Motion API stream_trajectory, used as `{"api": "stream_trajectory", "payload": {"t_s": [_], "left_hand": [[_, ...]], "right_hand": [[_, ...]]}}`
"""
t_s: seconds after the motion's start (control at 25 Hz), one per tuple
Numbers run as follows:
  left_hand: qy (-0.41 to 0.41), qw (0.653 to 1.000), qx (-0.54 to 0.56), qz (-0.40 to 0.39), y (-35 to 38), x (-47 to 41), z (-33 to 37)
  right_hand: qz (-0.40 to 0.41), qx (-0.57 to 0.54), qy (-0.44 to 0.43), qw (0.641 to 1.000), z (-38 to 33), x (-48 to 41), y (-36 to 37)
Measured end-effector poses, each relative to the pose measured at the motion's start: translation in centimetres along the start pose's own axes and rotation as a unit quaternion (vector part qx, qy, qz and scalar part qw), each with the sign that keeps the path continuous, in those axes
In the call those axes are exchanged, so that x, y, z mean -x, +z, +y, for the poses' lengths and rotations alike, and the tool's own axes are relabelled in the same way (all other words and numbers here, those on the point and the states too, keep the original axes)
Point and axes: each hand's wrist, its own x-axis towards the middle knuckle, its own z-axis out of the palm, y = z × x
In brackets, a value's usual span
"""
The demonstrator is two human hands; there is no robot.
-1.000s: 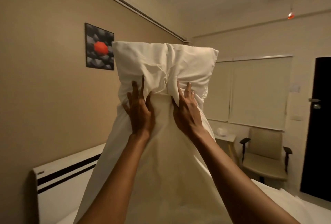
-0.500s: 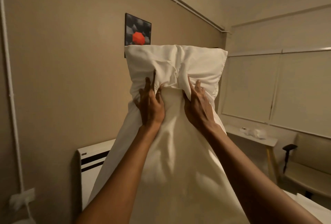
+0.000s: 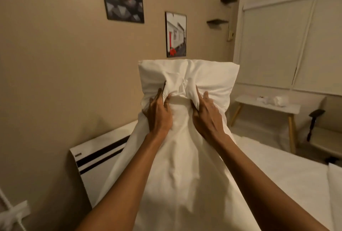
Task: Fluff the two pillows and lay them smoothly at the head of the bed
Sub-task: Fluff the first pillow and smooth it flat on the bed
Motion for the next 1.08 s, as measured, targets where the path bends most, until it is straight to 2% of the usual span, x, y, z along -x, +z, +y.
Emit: {"api": "stream_trajectory", "payload": {"t_s": [0.24, 0.52, 0.72, 0.92, 1.08], "left_hand": [[-0.053, 0.993, -0.007, -0.104, 7.1, -0.8, -9.7], [-0.081, 0.975, -0.013, -0.205, 13.1, -3.1, -20.8], [-0.086, 0.949, 0.003, -0.304, 17.7, -3.7, -30.5], [-0.100, 0.908, -0.010, -0.407, 22.4, -4.1, -39.8], [-0.065, 0.889, -0.049, -0.451, 26.6, -2.8, -46.2]], "right_hand": [[-0.083, -0.007, 0.095, 0.992, 4.4, 0.2, 11.0], [-0.121, -0.005, 0.156, 0.980, 6.2, 0.2, 21.9], [-0.153, -0.013, 0.247, 0.957, 7.3, 1.1, 30.8], [-0.165, 0.001, 0.331, 0.929, 8.2, 2.4, 40.0], [-0.170, 0.006, 0.371, 0.913, 10.8, 4.2, 46.8]]}}
